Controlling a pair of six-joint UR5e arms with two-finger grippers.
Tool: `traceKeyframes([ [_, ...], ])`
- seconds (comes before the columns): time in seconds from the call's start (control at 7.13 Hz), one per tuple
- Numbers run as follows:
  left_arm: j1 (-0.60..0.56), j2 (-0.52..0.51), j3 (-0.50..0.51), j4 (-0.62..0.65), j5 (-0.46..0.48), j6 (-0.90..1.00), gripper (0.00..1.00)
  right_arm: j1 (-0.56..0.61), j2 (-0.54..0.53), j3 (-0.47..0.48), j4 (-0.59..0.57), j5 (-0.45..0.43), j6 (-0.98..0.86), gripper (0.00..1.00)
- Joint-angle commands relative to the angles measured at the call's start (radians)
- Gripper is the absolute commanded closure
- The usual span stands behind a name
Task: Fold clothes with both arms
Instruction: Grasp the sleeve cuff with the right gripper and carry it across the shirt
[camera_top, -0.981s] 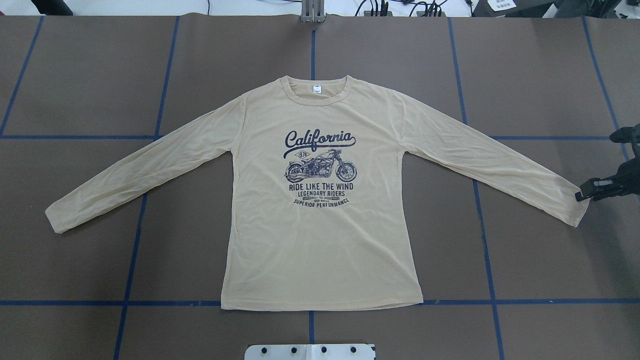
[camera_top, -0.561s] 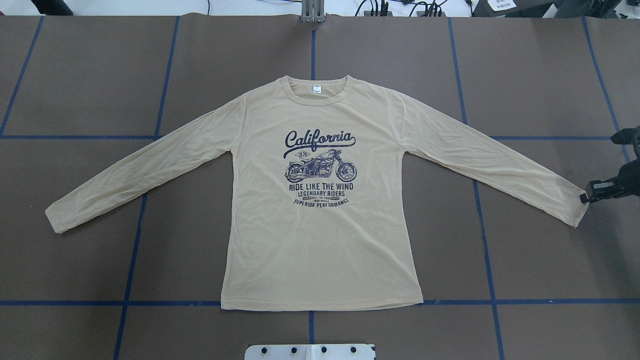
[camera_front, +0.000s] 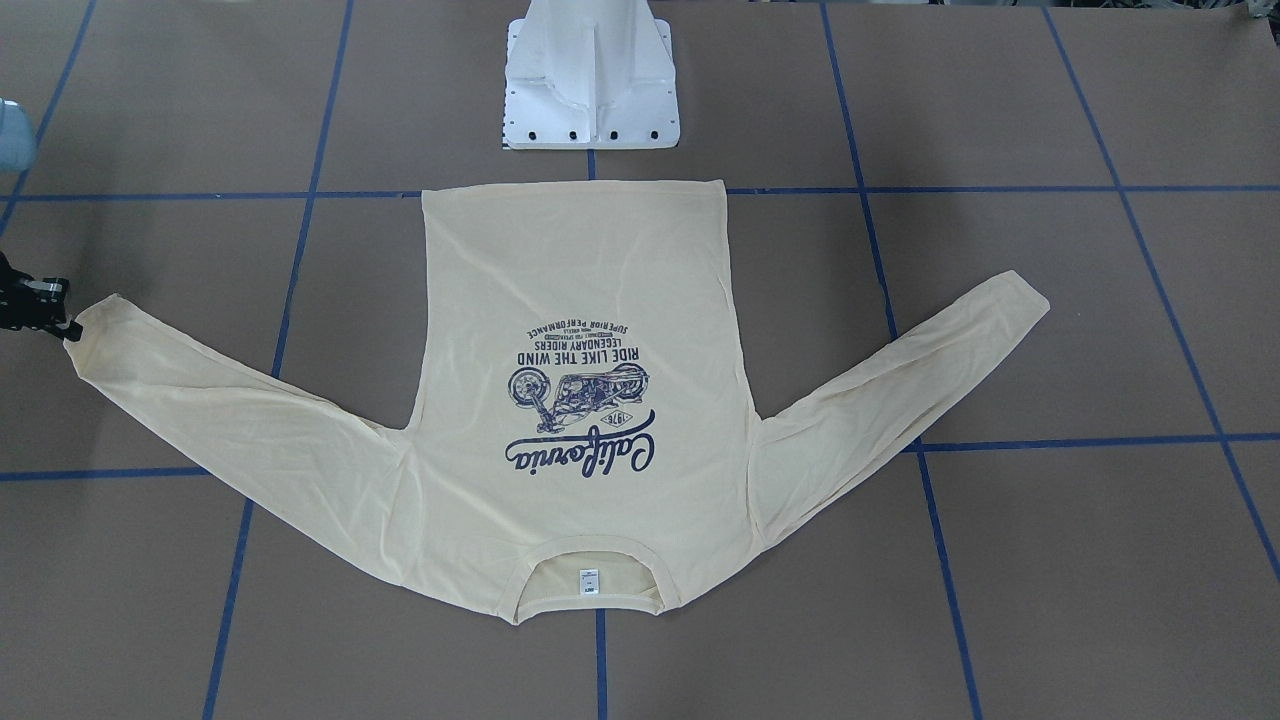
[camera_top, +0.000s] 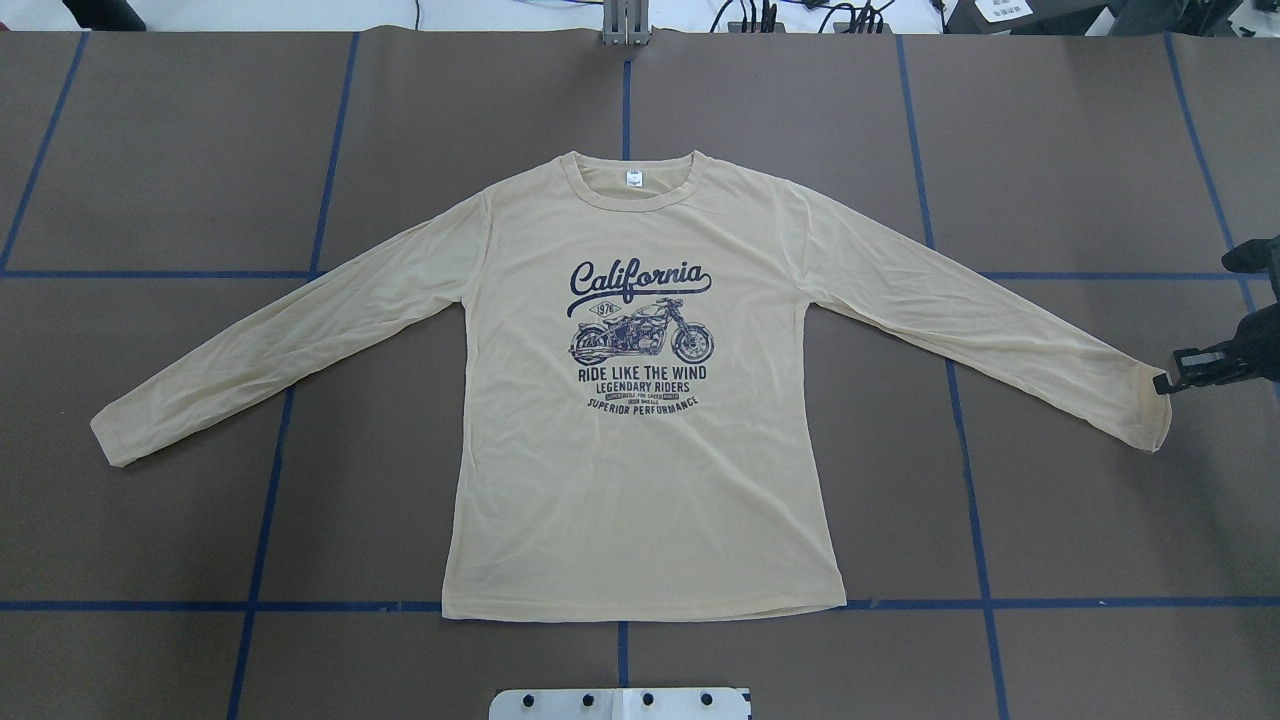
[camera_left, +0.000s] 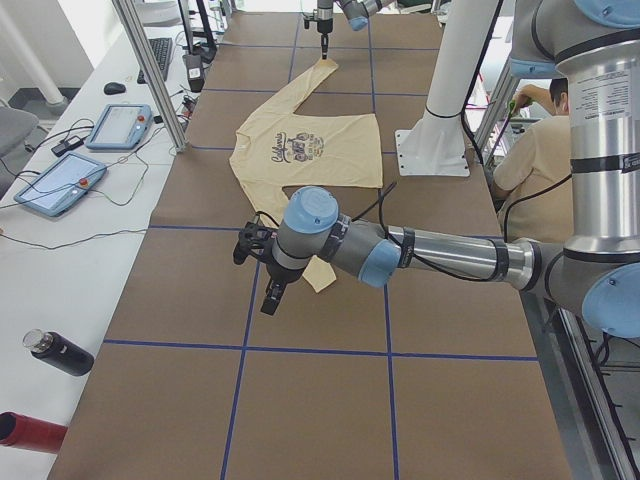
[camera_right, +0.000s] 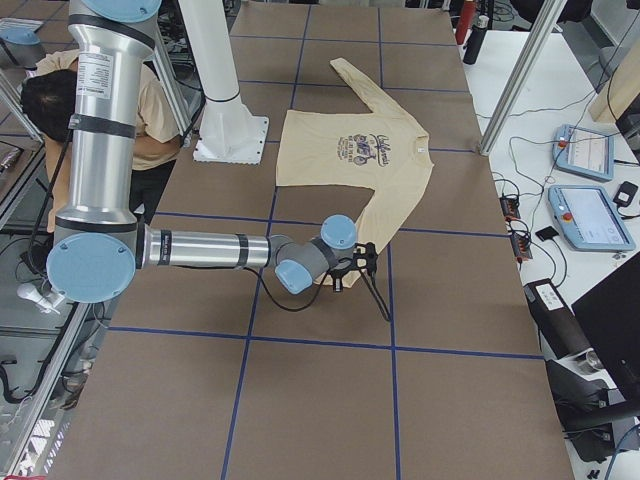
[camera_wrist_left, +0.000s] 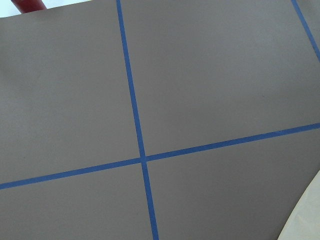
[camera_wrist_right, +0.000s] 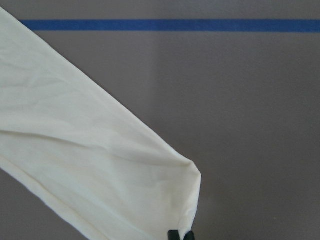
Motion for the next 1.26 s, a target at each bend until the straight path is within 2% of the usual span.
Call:
traceKeyframes([
  [0.0, 0.003, -0.001, 0.005, -0.047, -0.064, 0.003, 0.00, -0.003, 0.095, 0.141, -0.164, 0.003, 0.120, 1.00],
  [0.14, 0.006, -0.001, 0.022, -0.088, -0.113, 0.003, 0.00, -0.056, 0.206, 0.162, -0.215, -0.005, 0.257, 1.00],
  [0.28, 0.012, -0.001, 0.038, -0.121, -0.120, -0.001, 0.00, -0.151, 0.339, 0.147, -0.228, -0.044, 0.429, 1.00],
  [0.42, 0.017, -0.003, 0.050, -0.125, -0.120, 0.000, 0.00, -0.208, 0.512, 0.108, -0.319, -0.127, 0.534, 1.00],
  [0.56, 0.020, -0.007, 0.052, -0.127, -0.118, 0.000, 0.00, -0.245, 0.744, 0.005, -0.452, -0.173, 0.591, 1.00],
  [0.7, 0.021, -0.009, 0.052, -0.130, -0.120, 0.002, 0.00, -0.282, 0.947, -0.168, -0.454, -0.218, 0.671, 1.00],
  [0.84, 0.035, -0.009, 0.053, -0.157, -0.118, 0.000, 0.00, -0.323, 1.115, -0.356, -0.396, -0.299, 0.688, 1.00],
  [0.98, 0.044, -0.009, 0.055, -0.164, -0.120, -0.005, 0.00, -0.358, 1.204, -0.468, -0.335, -0.334, 0.720, 1.00],
  [1.12, 0.061, -0.012, 0.056, -0.165, -0.121, -0.006, 0.00, -0.413, 1.264, -0.514, -0.326, -0.411, 0.752, 1.00],
])
